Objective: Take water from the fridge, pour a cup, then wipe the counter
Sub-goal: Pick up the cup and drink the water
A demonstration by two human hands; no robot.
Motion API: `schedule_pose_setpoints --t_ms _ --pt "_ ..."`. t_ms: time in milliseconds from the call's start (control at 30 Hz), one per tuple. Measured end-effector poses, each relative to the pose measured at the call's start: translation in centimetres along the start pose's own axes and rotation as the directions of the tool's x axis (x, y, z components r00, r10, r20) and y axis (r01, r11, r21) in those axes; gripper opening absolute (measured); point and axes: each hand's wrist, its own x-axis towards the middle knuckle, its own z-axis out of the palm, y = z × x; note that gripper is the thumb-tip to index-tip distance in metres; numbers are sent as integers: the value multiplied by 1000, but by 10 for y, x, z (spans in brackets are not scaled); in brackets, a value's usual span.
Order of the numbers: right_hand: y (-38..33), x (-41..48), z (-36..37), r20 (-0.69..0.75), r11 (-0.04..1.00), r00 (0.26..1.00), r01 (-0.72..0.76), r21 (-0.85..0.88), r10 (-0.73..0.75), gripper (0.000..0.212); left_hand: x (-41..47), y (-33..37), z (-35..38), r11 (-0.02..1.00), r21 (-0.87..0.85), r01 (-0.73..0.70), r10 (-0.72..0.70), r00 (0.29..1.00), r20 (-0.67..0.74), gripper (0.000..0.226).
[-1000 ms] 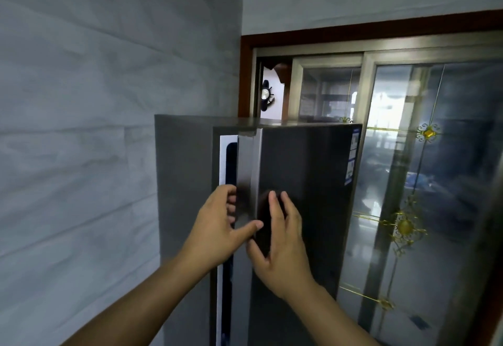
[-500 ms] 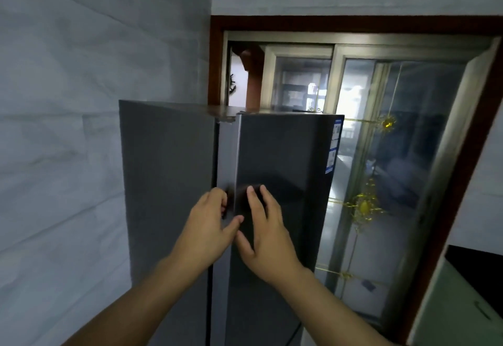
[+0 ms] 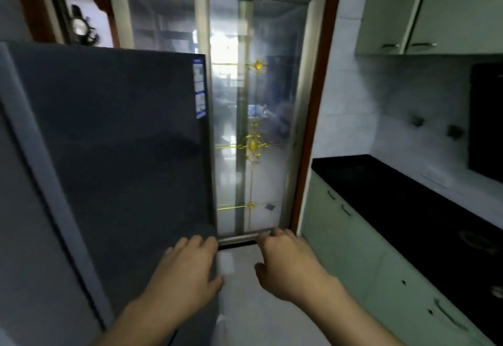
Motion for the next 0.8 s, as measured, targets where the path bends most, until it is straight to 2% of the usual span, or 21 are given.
schedule_pose_setpoints --t_ms 167,233,267,300,367,567,800 --pt "121 -88 11 57 960 959 -279 -3 279 36 23 134 43 981 66 -182 172 976 130 47" --pt "169 -124 13 50 930 929 -367 -20 367 36 27 187 57 972 29 -234 224 956 189 50" --pt "205 -157 13 59 897 895 -440 -32 441 37 30 236 72 960 25 -280 269 940 209 51" --pt "232 -184 12 48 874 873 -484 -35 486 37 33 273 84 948 32 -316 302 927 223 51" --pt "257 -203 14 30 854 853 -520 -11 520 37 33 300 92 937 6 -350 339 912 231 51" --pt "382 -345 18 38 659 658 -751 -40 752 41 25 485 133 804 -102 -586 590 765 258 49" --pt "463 -444 31 61 437 437 -899 4 898 37 18 622 170 616 -161 -771 780 569 261 49"
